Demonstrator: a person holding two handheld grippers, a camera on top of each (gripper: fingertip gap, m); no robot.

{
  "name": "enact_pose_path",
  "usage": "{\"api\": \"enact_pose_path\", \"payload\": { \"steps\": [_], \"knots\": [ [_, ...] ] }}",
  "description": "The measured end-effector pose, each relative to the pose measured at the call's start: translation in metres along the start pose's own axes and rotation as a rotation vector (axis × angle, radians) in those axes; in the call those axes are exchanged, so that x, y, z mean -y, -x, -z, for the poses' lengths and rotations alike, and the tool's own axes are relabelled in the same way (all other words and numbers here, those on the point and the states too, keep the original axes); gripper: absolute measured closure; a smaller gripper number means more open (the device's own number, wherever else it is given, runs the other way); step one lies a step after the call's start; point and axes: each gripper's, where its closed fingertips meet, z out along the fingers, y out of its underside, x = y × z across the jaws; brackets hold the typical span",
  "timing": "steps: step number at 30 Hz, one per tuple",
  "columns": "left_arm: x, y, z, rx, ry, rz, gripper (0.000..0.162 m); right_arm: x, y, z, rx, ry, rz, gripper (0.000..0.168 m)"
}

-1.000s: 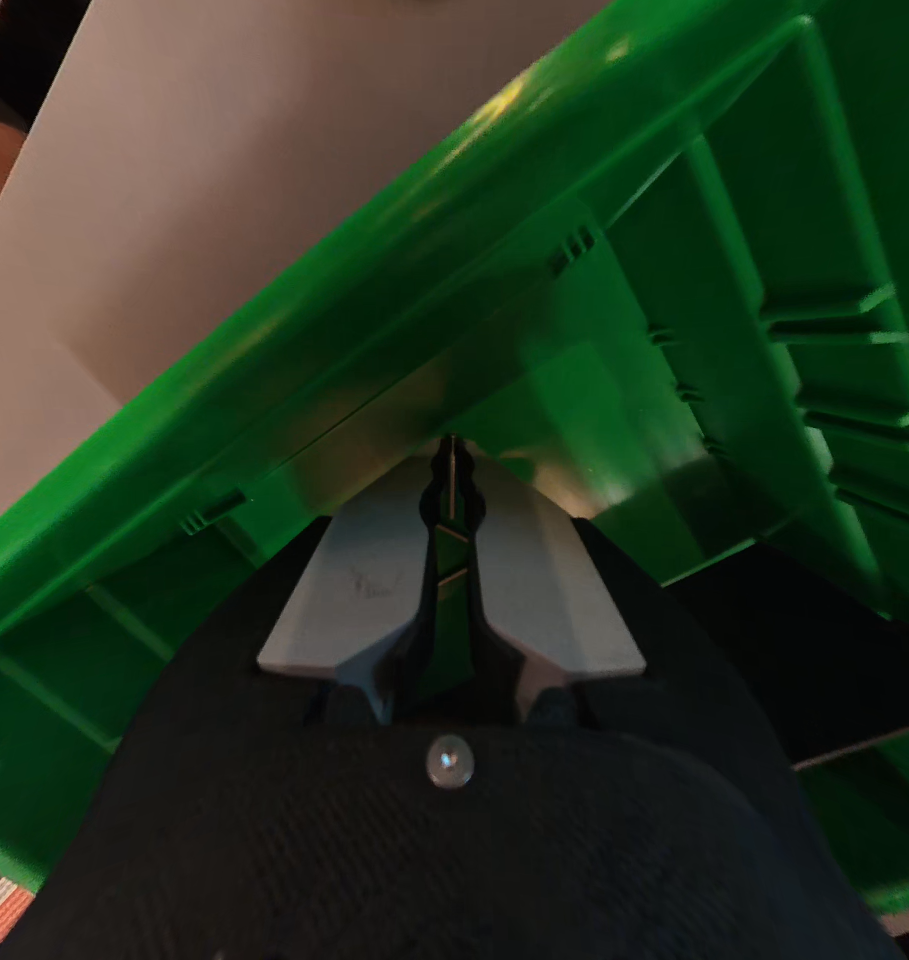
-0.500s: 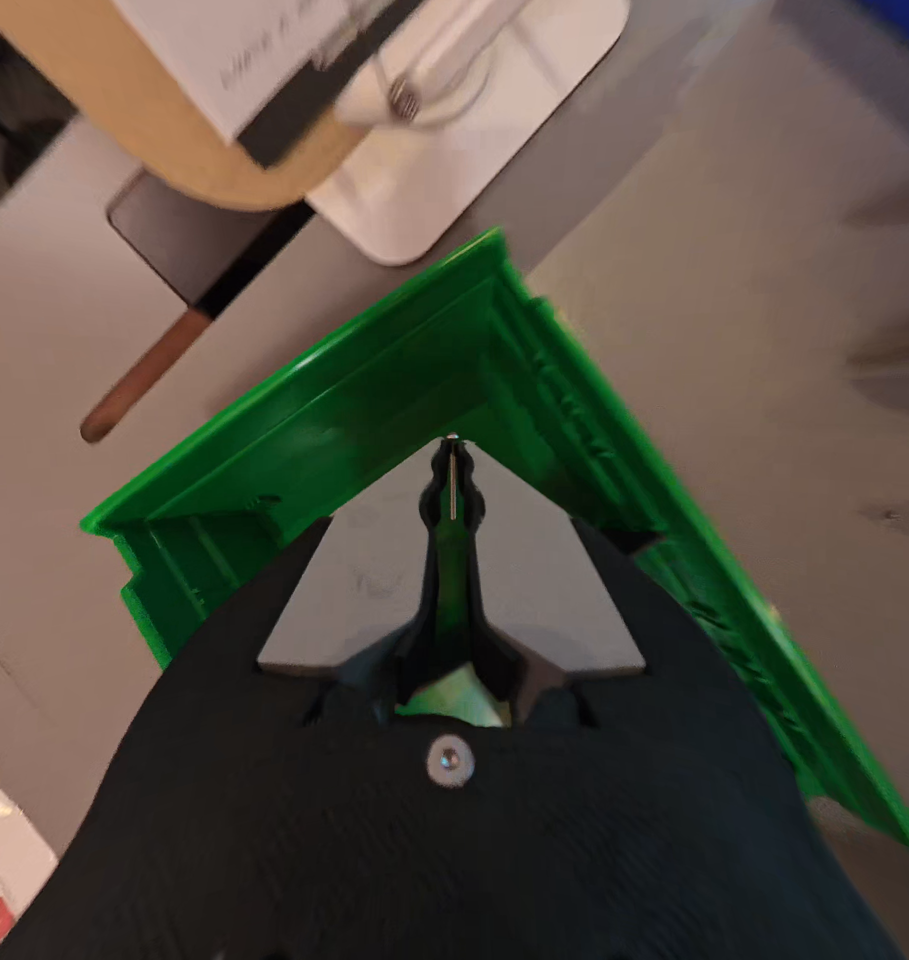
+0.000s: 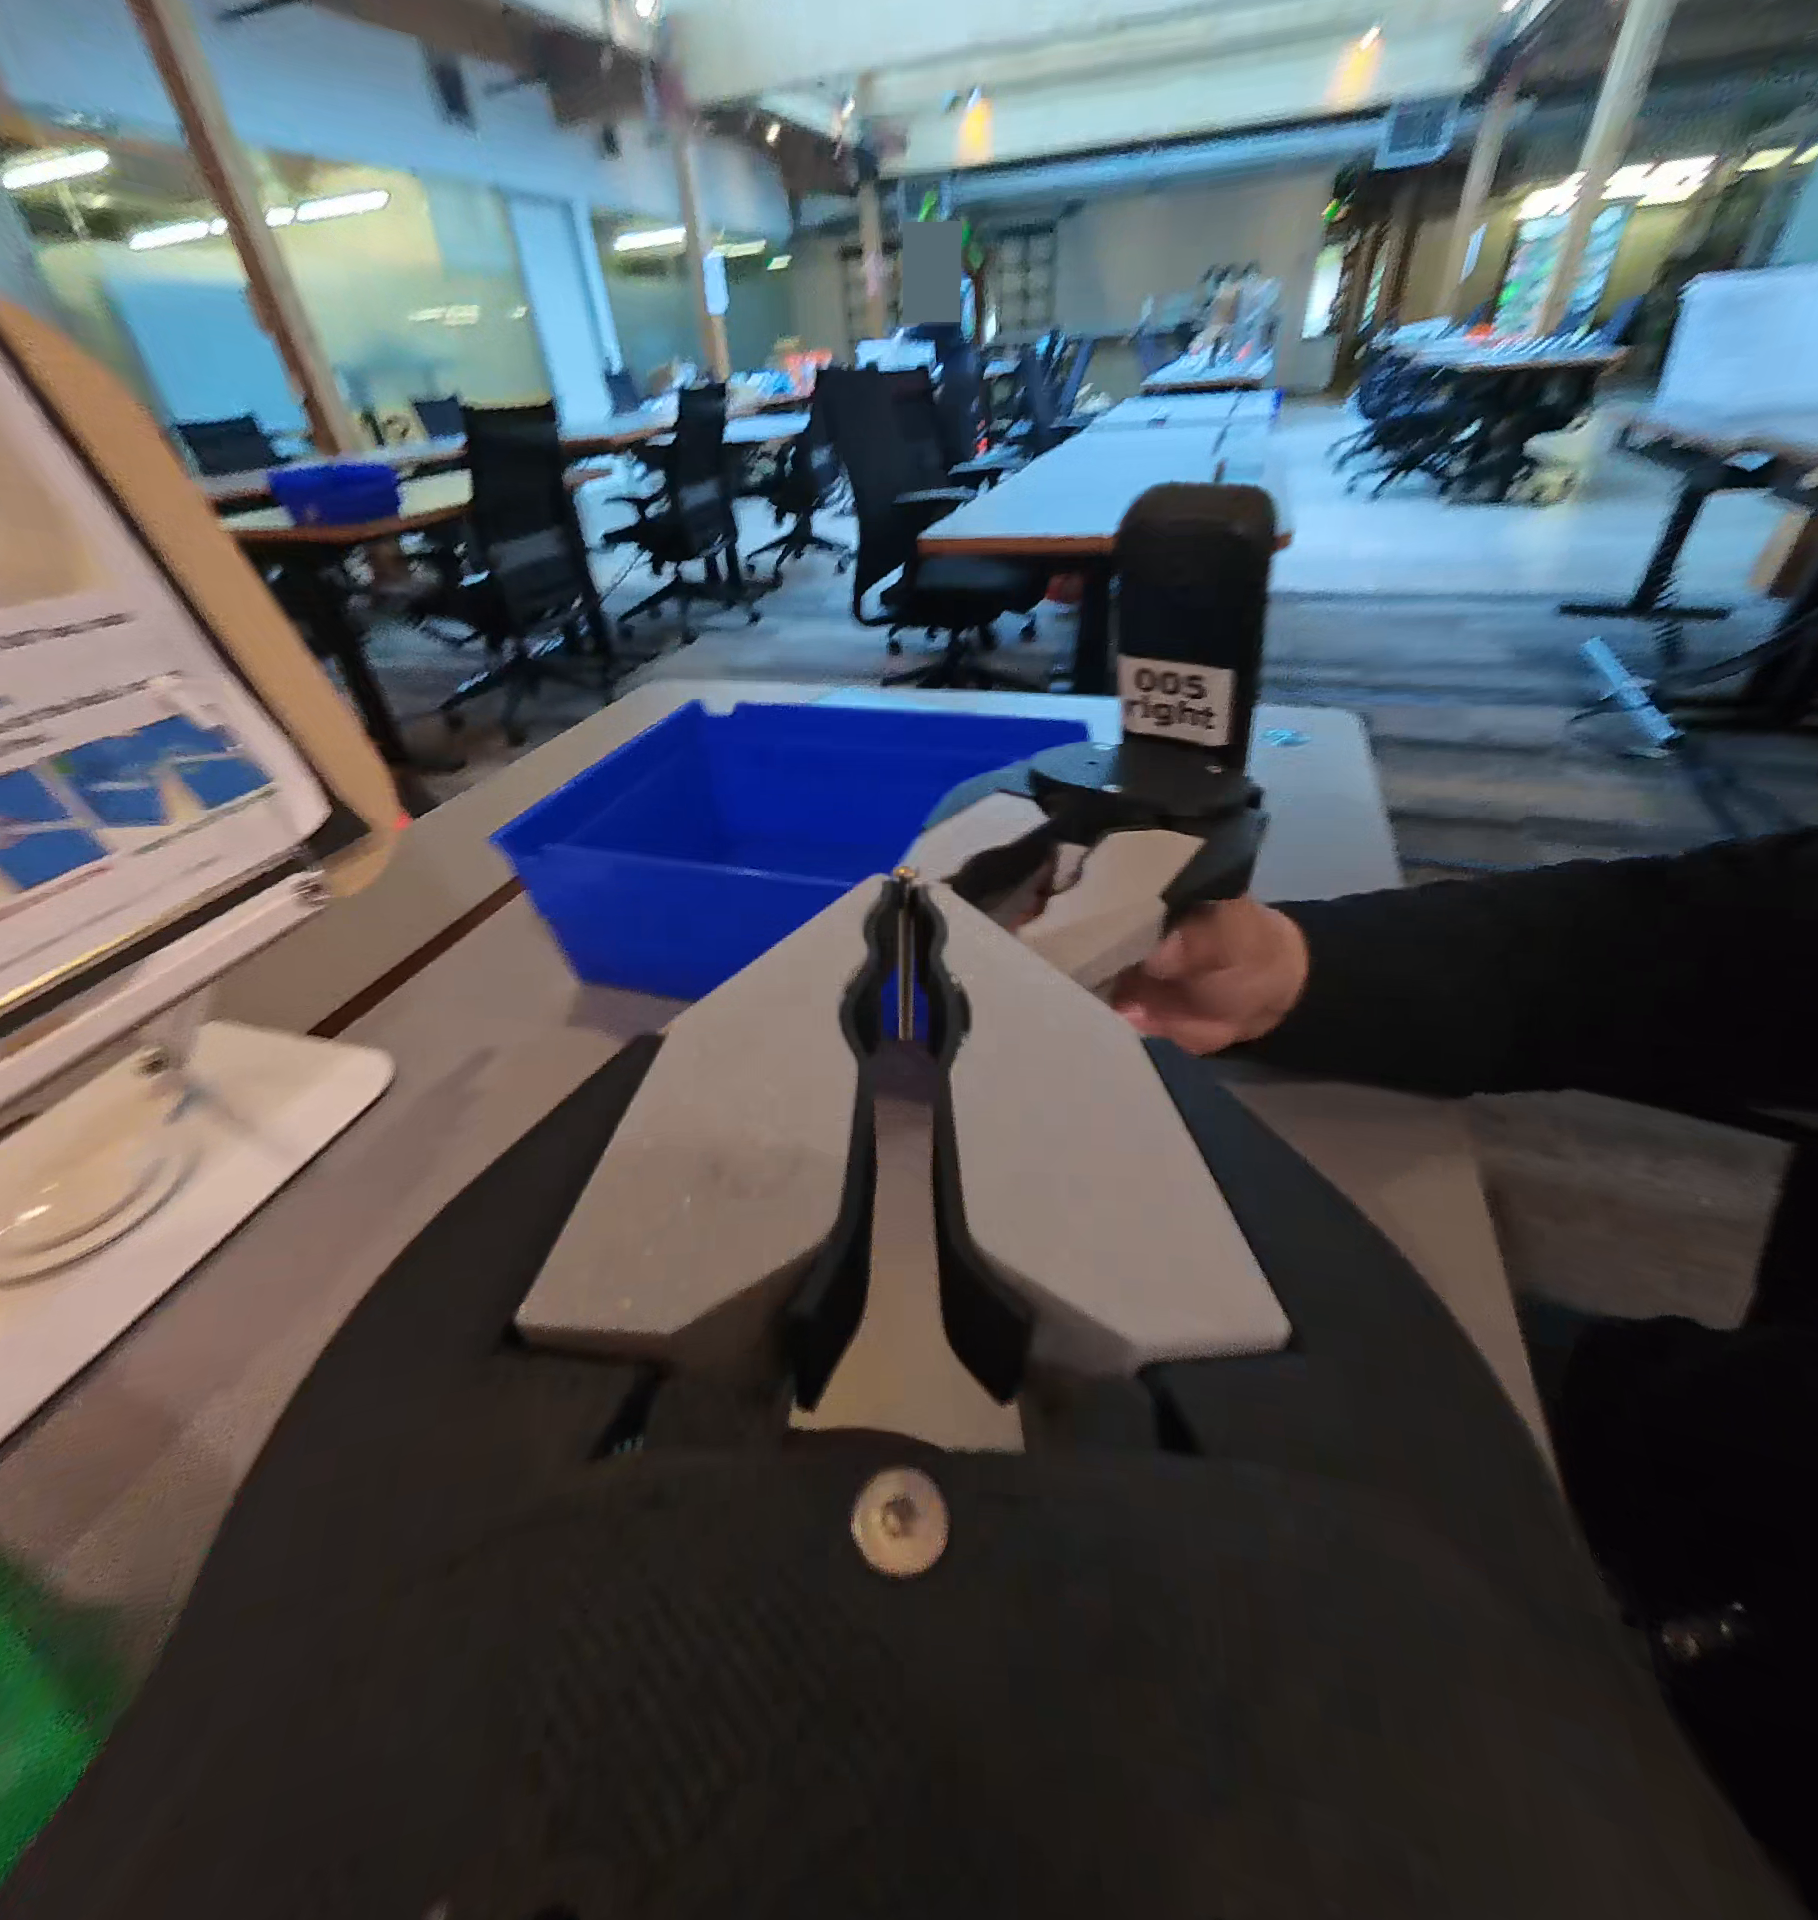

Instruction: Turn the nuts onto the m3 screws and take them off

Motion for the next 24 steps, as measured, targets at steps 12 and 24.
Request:
{"api": "enact_pose_path", "payload": {
  "steps": [12, 24],
  "knots": [
    [-0.023, -0.014, -0.008, -0.061, -0.171, 0.11, 0.161, -0.011, 0.014, -0.001, 0.06, 0.048, 0.049, 0.147],
    [-0.037, -0.002, -0.006, 0.012, -0.108, 0.115, 0.162, -0.023, 0.004, 0.004, 0.052, 0.133, 0.042, 0.168]
  ]
}}
